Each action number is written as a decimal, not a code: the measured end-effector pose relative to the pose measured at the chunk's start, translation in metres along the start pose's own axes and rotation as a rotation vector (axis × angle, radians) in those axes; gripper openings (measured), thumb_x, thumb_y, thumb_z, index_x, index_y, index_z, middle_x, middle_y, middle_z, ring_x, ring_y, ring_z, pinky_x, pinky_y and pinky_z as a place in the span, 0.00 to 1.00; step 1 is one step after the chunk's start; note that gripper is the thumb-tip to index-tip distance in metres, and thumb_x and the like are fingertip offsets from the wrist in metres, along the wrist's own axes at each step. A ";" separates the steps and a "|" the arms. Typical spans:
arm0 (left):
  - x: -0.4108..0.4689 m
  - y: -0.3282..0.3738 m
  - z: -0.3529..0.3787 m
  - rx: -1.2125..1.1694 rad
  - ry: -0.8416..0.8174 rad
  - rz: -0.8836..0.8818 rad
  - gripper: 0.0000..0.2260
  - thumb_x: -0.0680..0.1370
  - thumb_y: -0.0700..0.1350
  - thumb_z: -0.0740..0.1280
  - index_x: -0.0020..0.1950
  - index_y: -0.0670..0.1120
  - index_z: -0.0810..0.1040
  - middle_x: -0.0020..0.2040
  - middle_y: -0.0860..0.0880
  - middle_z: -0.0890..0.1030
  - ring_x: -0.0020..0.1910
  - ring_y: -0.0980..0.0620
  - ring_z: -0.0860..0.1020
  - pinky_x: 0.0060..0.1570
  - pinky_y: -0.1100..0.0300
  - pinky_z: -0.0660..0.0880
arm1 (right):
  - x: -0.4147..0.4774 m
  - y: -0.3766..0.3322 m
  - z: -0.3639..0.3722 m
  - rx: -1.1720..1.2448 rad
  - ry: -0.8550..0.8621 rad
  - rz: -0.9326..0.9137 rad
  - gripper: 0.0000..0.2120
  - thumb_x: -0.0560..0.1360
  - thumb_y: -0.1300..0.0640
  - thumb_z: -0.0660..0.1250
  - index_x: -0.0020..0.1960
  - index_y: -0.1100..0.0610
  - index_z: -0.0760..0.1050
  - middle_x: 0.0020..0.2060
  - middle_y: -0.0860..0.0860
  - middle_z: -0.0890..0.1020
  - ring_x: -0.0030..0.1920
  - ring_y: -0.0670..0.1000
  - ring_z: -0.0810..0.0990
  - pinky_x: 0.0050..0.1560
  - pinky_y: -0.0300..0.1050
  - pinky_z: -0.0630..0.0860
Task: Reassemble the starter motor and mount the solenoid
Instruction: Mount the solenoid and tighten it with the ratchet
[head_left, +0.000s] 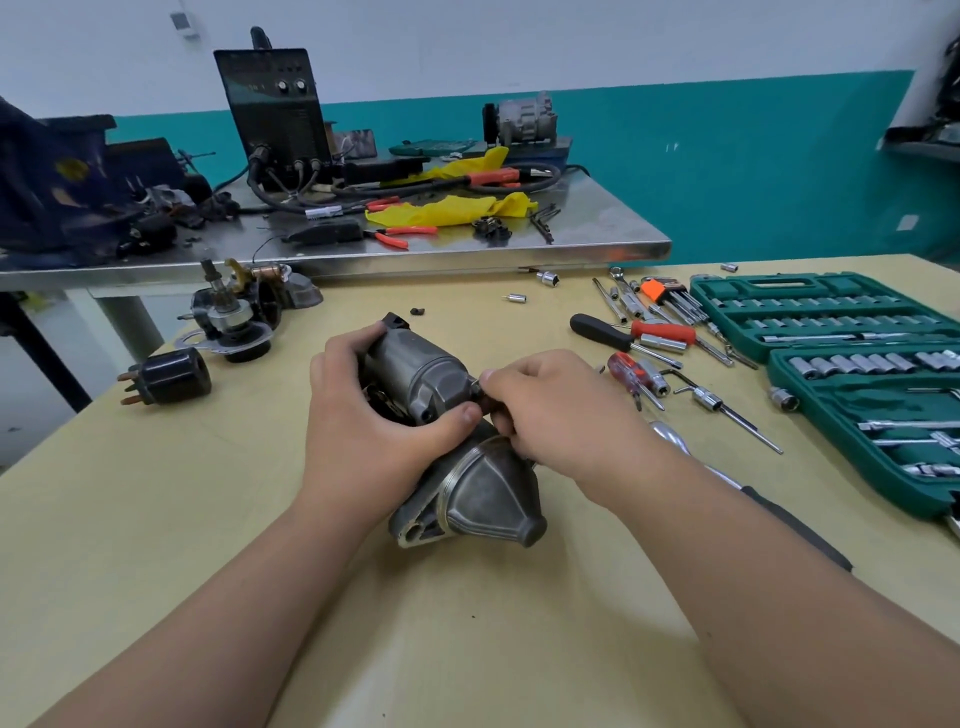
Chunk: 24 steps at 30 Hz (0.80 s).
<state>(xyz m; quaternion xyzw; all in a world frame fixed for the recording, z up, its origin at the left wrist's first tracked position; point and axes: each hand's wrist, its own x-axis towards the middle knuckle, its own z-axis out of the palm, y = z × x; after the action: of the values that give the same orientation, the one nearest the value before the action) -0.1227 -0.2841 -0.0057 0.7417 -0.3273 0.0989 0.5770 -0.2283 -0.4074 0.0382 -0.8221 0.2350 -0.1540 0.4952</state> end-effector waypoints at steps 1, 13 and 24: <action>-0.002 0.000 0.000 -0.005 0.012 0.004 0.39 0.53 0.63 0.74 0.62 0.61 0.66 0.60 0.56 0.71 0.55 0.73 0.70 0.48 0.83 0.64 | -0.001 0.000 0.001 -0.046 0.008 -0.017 0.18 0.78 0.49 0.60 0.31 0.54 0.70 0.23 0.48 0.69 0.23 0.46 0.66 0.31 0.42 0.64; -0.004 0.006 -0.001 0.016 -0.014 -0.021 0.39 0.53 0.64 0.73 0.62 0.60 0.65 0.61 0.55 0.72 0.57 0.67 0.72 0.49 0.82 0.64 | 0.004 0.002 -0.004 -0.274 0.071 -0.089 0.21 0.79 0.47 0.57 0.32 0.58 0.71 0.25 0.52 0.71 0.26 0.51 0.70 0.29 0.43 0.65; -0.004 0.003 -0.005 -0.027 -0.065 -0.028 0.35 0.54 0.63 0.74 0.58 0.66 0.66 0.58 0.59 0.74 0.56 0.60 0.76 0.52 0.65 0.72 | 0.009 0.015 -0.002 -0.128 0.024 -0.091 0.08 0.78 0.51 0.60 0.47 0.46 0.78 0.37 0.40 0.79 0.34 0.38 0.76 0.31 0.34 0.68</action>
<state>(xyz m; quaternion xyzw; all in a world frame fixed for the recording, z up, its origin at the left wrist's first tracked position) -0.1267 -0.2785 -0.0038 0.7413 -0.3368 0.0625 0.5772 -0.2249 -0.4200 0.0263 -0.8600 0.2130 -0.1709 0.4311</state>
